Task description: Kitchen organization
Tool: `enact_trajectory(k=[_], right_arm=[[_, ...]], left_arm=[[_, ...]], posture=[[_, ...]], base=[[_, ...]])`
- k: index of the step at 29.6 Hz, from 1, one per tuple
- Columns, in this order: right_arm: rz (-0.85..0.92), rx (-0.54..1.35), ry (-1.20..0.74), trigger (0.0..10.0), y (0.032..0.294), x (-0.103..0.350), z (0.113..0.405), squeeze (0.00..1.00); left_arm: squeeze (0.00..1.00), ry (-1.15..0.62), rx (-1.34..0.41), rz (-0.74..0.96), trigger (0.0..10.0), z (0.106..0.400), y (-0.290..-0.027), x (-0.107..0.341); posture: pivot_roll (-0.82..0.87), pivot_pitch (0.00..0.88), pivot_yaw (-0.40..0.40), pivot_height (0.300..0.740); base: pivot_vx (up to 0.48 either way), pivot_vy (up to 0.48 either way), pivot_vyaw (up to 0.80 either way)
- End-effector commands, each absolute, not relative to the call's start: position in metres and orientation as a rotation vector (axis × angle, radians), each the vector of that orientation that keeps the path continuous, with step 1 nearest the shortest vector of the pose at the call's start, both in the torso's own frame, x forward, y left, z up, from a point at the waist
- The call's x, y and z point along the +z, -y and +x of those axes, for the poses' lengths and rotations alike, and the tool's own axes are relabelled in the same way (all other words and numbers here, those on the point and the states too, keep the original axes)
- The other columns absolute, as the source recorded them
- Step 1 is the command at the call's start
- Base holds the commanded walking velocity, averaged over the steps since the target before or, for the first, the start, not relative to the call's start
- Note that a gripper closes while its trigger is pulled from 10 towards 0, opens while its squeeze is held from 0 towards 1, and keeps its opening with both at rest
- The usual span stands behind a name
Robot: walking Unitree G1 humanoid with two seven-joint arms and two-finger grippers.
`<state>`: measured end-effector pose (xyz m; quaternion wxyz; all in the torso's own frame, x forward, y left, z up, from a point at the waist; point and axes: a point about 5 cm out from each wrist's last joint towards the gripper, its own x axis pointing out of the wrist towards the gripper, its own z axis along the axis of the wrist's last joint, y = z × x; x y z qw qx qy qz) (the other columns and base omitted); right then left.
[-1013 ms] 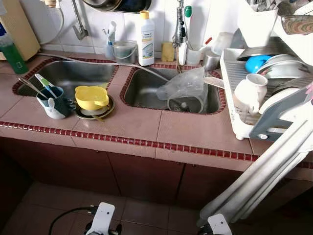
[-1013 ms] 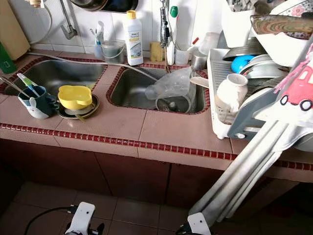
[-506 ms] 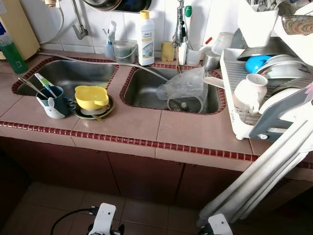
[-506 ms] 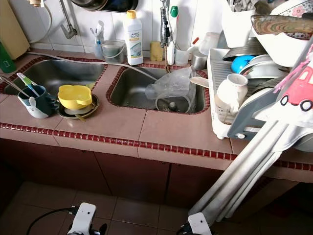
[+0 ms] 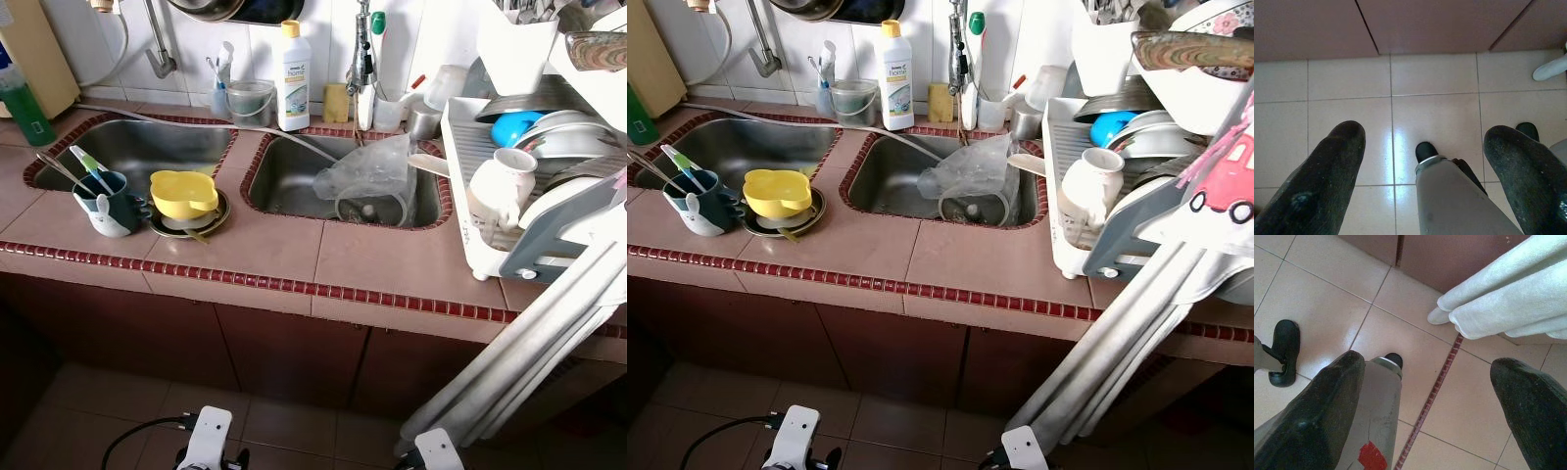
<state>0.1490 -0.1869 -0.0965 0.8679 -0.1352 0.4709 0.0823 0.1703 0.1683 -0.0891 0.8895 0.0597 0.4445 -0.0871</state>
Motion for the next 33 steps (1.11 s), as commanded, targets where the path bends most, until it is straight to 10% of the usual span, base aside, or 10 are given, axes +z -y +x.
enact_trajectory(k=[1, 33], right_arm=[[-0.282, 0.178, -0.998, 10.0, 0.1849, -0.0984, 0.1449, 0.0], [-0.274, 0.17, -1.011, 10.0, 0.186, -0.1006, 0.1377, 0.0]], left_arm=[[0.0, -0.947, -0.189, 0.129, 10.0, 0.1654, -0.1707, -0.0913], [0.0, -0.964, -0.206, 0.148, 10.0, 0.1604, -0.1694, -0.0936]], posture=[[-0.11, 0.0, 0.026, 0.711], [-0.11, 0.0, 0.029, 0.711]], base=[[0.0, 0.356, 0.0], [0.0, 0.414, 0.0]])
